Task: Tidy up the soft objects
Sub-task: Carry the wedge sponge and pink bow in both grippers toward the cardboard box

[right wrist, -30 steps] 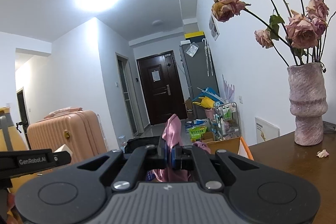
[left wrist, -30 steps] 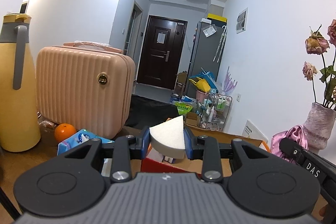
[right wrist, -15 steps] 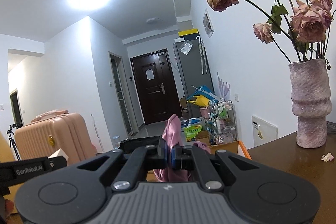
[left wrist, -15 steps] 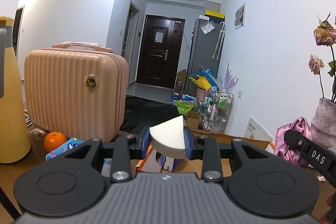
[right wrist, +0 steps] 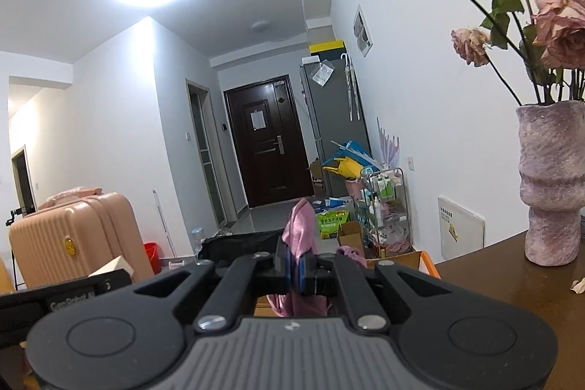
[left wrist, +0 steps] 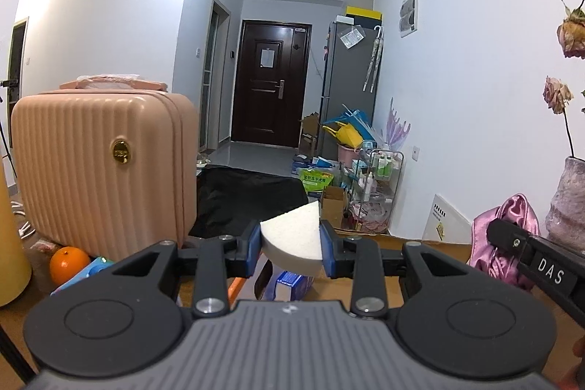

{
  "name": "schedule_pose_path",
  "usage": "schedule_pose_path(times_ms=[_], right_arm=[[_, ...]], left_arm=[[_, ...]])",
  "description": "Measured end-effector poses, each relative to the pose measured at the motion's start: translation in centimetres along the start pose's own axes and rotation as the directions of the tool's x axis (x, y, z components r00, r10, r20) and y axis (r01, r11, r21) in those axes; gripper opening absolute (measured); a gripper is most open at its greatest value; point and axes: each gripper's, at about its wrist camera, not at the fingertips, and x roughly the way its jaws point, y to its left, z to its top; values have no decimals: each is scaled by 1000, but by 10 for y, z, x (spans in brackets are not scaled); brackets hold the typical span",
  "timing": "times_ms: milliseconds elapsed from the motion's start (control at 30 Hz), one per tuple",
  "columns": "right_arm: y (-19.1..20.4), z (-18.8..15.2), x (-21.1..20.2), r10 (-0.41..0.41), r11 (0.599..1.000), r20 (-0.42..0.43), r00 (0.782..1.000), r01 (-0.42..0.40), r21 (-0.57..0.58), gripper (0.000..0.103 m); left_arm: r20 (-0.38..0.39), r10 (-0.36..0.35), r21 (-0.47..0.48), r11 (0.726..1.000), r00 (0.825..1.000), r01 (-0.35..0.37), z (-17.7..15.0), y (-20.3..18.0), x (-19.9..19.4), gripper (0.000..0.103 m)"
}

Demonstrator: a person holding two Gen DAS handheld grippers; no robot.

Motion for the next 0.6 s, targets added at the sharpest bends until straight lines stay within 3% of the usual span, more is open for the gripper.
schedule_pose_path(times_ms=[600], right_arm=[[-5, 5, 44, -41, 999, -77, 996, 41, -9, 4]], left_arm=[[-29, 46, 58, 997, 999, -44, -8, -14, 38, 33]])
